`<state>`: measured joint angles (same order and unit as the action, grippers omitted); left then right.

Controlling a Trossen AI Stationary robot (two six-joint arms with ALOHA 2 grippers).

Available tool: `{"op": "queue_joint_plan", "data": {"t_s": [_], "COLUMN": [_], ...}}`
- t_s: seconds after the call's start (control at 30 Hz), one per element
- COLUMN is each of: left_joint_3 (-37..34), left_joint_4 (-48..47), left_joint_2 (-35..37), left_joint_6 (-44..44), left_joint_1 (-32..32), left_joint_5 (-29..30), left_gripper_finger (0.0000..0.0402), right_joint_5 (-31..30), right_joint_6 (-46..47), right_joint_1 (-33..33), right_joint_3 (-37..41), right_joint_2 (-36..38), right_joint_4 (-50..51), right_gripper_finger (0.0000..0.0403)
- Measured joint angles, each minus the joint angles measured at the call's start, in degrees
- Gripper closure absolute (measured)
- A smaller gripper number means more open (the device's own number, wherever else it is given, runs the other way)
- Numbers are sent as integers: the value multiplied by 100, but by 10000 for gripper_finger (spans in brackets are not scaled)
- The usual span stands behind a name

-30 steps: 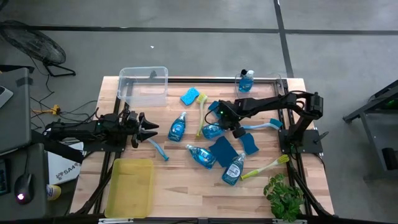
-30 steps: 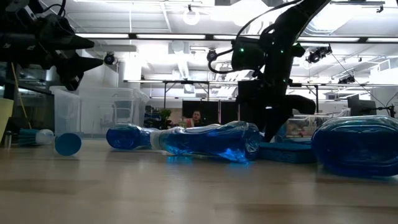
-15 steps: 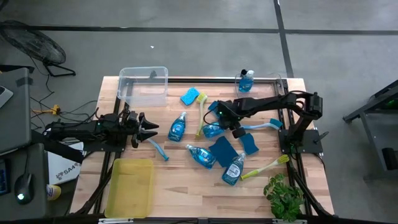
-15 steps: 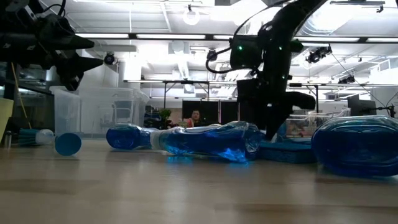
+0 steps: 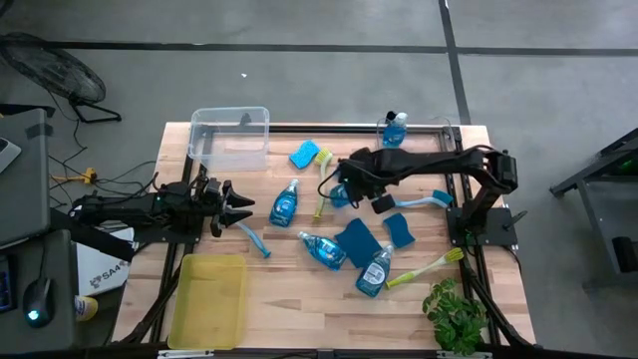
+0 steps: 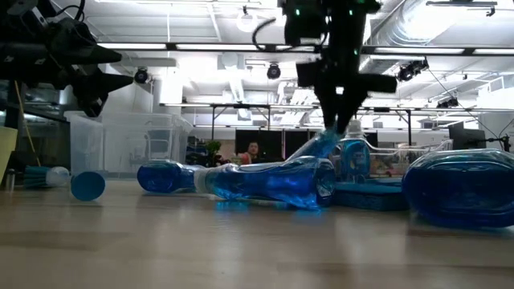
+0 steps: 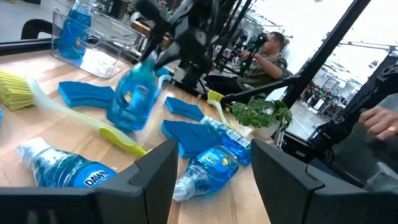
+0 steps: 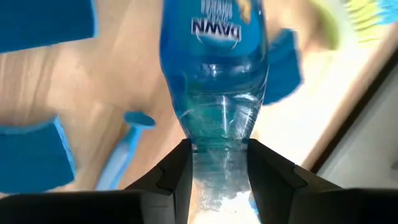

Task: Pick & Place Kitchen Sink Supplies
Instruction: Put the top right soap dispenser into the transparent bin

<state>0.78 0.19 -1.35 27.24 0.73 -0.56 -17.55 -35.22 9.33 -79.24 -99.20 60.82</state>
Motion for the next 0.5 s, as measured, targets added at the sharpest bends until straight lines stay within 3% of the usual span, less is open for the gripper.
{"op": "queue_joint_plan", "data": {"t_s": [0.2,0.5], "left_joint_3": [0,0], "left_joint_4": [0,0], "left_joint_2": [-2,-2], "left_joint_6": [0,2], "left_joint_1": [0,0], "left_joint_5": [-2,-2], "left_gripper_finger": [204,204], "right_joint_5": [19,458], "right_joint_6": [30,31], "right_joint_1": [-12,-13], "right_joint_3": [-560,-659], "right_joint_2": [0,5], "right_joint_4": [314,309], "right_gripper_finger": [284,308]}}
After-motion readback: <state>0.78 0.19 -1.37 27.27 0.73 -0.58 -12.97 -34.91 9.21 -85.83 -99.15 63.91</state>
